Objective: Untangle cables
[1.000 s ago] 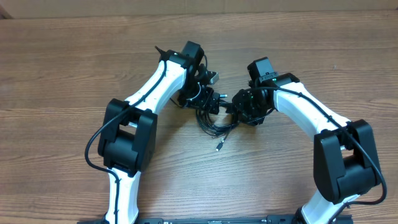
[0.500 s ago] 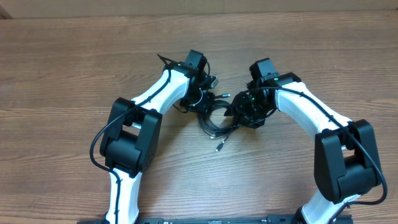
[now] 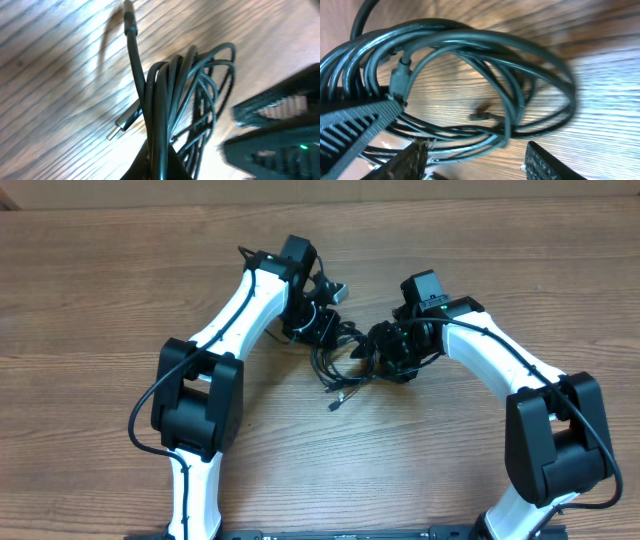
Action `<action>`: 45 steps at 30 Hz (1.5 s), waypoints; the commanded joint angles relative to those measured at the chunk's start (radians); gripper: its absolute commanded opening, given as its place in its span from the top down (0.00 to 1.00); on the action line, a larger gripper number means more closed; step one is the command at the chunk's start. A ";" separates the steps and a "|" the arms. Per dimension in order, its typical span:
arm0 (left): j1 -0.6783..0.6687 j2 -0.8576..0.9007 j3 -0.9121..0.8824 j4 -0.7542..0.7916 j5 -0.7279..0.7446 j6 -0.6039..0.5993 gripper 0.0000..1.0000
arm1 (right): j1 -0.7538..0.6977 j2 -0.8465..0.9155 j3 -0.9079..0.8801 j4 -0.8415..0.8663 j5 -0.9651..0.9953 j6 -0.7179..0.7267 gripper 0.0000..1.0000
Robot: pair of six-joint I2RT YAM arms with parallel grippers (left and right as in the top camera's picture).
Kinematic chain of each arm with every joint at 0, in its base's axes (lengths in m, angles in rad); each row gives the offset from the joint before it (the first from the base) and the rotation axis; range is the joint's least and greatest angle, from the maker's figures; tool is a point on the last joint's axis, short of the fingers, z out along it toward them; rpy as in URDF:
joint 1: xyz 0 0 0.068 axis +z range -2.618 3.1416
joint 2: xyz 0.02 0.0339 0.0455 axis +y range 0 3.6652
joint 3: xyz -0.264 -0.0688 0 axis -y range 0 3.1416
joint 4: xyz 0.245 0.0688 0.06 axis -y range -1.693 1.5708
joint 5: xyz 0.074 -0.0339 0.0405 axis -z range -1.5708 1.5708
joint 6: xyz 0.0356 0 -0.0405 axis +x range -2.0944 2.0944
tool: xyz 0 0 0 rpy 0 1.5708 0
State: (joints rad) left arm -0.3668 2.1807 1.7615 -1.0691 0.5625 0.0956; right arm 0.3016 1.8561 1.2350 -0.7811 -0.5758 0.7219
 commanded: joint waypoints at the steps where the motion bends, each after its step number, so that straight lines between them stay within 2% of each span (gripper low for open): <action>1: -0.003 -0.004 0.023 -0.012 0.166 0.085 0.96 | -0.003 -0.008 -0.007 0.025 -0.075 0.063 0.46; 5: -0.008 -0.004 0.023 -0.026 0.169 0.092 0.96 | -0.016 -0.008 -0.007 0.062 -0.077 0.151 0.50; 9: -0.008 -0.004 0.023 -0.050 0.180 0.092 0.96 | -0.041 -0.008 -0.007 0.124 -0.074 0.180 0.54; 15: -0.008 -0.004 0.023 -0.062 0.251 0.091 0.96 | -0.017 -0.008 -0.008 0.128 0.040 0.274 0.62; 22: -0.010 -0.003 0.019 -0.061 0.250 0.080 0.96 | 0.040 -0.008 -0.008 0.168 0.124 0.353 0.65; 27: -0.010 -0.003 0.008 -0.058 0.250 0.080 0.96 | 0.065 -0.008 -0.008 0.183 0.209 0.455 0.64; 39: -0.009 -0.003 0.007 -0.056 0.227 0.080 0.96 | 0.120 -0.008 -0.051 0.267 0.386 0.459 0.65; 42: -0.009 -0.003 0.007 -0.058 0.227 0.080 0.96 | 0.120 0.002 -0.051 0.269 0.436 0.455 0.67; 45: -0.008 -0.003 0.007 -0.069 0.192 0.079 0.96 | 0.120 0.018 -0.052 0.259 0.426 0.434 0.75</action>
State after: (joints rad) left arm -0.3668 2.1807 1.7622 -1.1191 0.7475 0.1612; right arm 0.4225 1.8565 1.1900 -0.5209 -0.2234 1.1732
